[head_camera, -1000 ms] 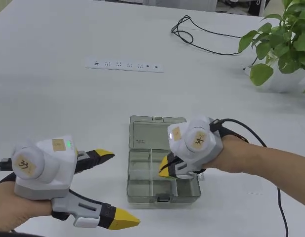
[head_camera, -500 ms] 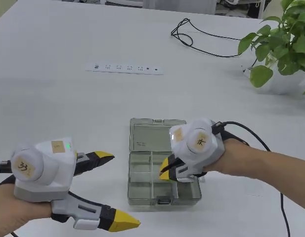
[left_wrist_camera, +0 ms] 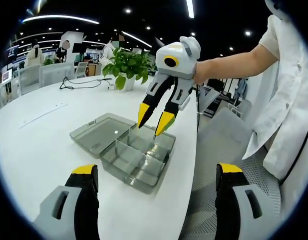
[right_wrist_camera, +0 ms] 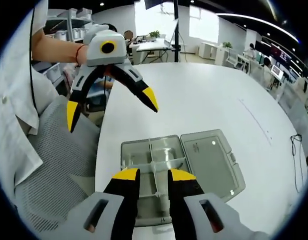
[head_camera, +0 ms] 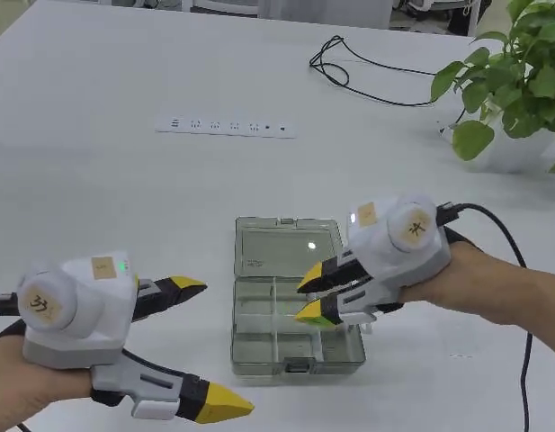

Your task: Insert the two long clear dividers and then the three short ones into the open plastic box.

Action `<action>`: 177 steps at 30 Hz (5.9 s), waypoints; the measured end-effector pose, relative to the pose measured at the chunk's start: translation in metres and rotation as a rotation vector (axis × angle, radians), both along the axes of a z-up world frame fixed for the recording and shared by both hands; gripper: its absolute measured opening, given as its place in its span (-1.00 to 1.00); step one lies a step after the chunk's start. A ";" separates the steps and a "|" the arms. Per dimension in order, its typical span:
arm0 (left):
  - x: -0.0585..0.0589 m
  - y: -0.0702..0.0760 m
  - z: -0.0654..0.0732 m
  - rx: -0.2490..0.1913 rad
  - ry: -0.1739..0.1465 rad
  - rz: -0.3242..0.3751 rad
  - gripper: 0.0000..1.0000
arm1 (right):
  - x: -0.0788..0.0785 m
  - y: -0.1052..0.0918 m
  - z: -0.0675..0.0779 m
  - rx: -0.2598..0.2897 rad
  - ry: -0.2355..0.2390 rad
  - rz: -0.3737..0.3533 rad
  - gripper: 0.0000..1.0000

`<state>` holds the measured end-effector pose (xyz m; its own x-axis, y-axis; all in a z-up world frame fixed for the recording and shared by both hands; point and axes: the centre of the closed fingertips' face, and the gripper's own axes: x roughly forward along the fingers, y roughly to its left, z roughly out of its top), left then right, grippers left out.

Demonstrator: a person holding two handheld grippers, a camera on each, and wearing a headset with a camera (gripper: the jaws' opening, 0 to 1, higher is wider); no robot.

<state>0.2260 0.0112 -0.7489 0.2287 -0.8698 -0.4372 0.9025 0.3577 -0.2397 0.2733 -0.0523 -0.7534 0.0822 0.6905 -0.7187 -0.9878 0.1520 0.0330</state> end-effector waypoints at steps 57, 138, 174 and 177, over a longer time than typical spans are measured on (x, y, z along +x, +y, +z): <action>0.002 0.010 -0.006 0.036 -0.005 0.006 1.00 | -0.014 -0.229 -0.097 -0.535 0.048 0.107 0.09; 0.013 -0.078 0.059 -0.255 0.372 0.121 -0.09 | -0.034 -0.056 0.053 -0.224 -0.316 -0.029 -0.35; 0.003 -0.107 0.058 -0.321 0.529 0.130 -1.00 | -0.045 -0.036 0.063 -0.239 -0.363 0.020 -0.35; 0.003 -0.107 0.059 -0.331 0.544 0.138 -1.00 | -0.045 -0.036 0.063 -0.243 -0.368 0.025 -0.35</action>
<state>0.2292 -0.0956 -0.6902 0.1696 -0.9568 -0.2360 0.5720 0.2906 -0.7671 0.2288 -0.0888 -0.6905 0.3487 0.5104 -0.7861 -0.9305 0.0879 -0.3557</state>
